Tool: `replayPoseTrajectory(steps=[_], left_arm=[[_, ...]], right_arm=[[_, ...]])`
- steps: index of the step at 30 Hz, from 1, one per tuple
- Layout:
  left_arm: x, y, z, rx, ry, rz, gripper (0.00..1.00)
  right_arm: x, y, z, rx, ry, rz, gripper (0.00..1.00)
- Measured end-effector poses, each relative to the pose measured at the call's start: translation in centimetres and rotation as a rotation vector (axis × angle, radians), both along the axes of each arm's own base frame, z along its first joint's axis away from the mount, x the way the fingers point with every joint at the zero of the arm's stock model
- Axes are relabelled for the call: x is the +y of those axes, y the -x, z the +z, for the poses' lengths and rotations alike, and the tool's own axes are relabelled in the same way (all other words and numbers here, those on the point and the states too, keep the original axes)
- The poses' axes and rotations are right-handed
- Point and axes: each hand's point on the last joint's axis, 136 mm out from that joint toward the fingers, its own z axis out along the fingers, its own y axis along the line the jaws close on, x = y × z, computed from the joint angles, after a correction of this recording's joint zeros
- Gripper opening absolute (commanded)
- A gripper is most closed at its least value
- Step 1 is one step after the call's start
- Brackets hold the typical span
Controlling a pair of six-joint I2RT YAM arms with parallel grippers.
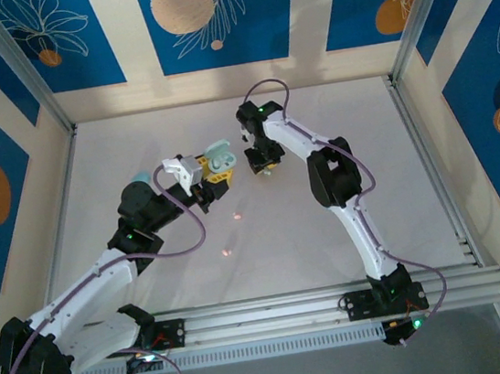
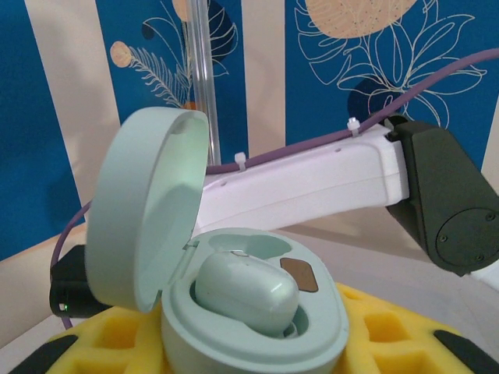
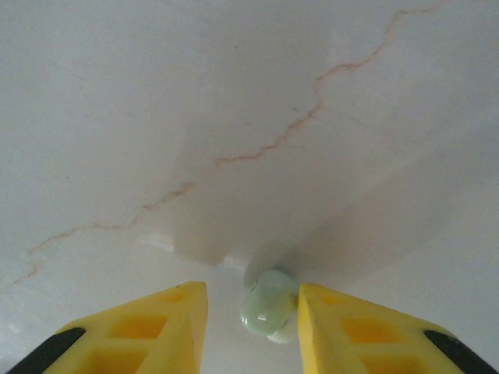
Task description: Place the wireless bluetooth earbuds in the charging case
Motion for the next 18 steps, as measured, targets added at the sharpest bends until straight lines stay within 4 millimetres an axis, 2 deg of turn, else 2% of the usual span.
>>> replayPoseTrajectory(steps=[3, 18], left_arm=[[0.06, 0.09, 0.15, -0.003, 0.002, 0.0, 0.37], [0.11, 0.11, 0.24, -0.005, 0.004, 0.002, 0.37]], right_arm=[[-0.22, 0.08, -0.71, 0.008, 0.023, 0.002, 0.32], [-0.27, -0.06, -0.76, 0.003, 0.044, 0.012, 0.26]])
